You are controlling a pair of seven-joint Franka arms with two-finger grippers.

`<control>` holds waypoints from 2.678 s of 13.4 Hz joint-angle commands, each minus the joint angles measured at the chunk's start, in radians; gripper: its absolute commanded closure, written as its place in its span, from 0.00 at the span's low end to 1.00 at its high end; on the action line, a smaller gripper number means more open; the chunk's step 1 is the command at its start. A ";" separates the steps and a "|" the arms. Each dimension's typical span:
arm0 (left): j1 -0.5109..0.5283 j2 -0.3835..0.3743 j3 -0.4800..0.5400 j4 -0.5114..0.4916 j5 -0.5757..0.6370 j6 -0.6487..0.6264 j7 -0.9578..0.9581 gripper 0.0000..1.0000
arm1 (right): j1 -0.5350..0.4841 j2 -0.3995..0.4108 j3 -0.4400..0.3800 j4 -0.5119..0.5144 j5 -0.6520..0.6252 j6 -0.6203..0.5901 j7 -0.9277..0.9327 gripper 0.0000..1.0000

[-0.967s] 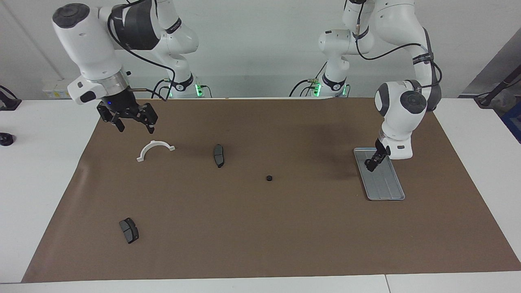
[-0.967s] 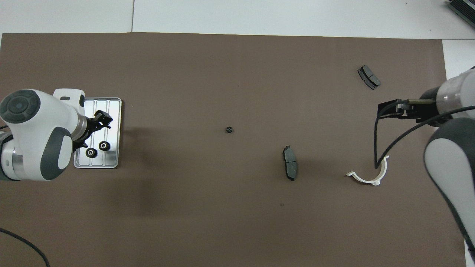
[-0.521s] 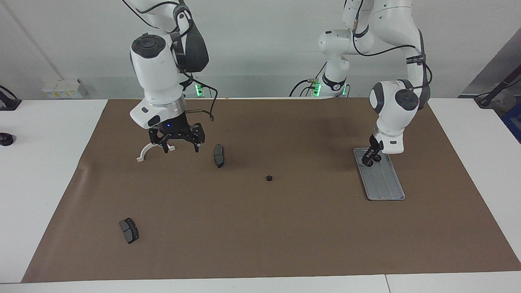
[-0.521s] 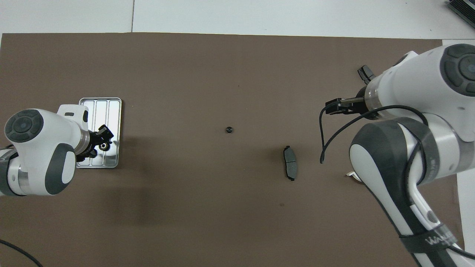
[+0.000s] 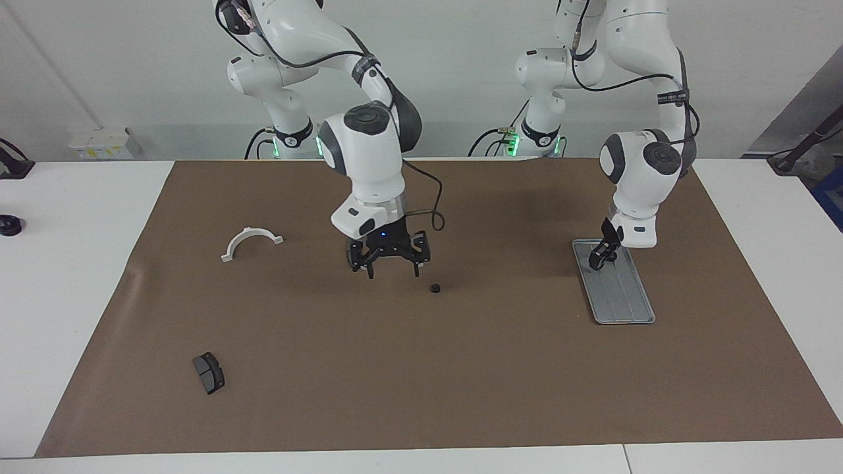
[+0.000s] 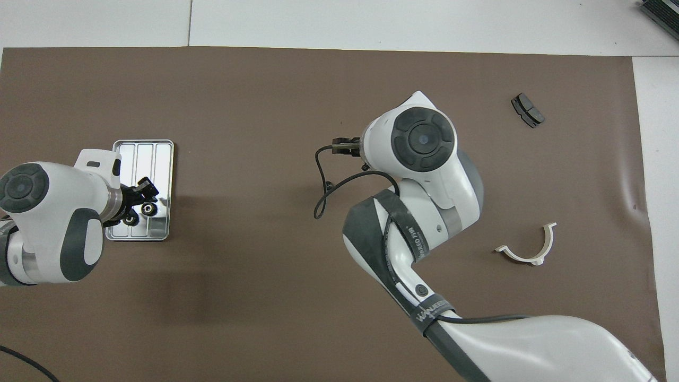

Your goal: Place bearing gear from tray to pile

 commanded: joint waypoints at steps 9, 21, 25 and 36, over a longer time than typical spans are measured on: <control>0.018 0.005 -0.011 -0.061 -0.020 0.109 0.033 0.46 | 0.117 0.237 0.001 0.110 -0.182 0.149 0.262 0.00; 0.006 -0.001 -0.022 0.193 -0.018 -0.218 0.083 1.00 | 0.137 0.209 0.001 0.025 -0.174 0.109 0.256 0.27; -0.014 0.008 -0.042 0.380 -0.017 -0.426 0.085 1.00 | 0.140 0.209 0.001 0.024 -0.172 0.104 0.262 0.42; -0.094 0.096 -0.045 0.675 -0.058 -0.563 0.079 1.00 | 0.146 0.201 0.001 0.019 -0.171 0.087 0.285 0.95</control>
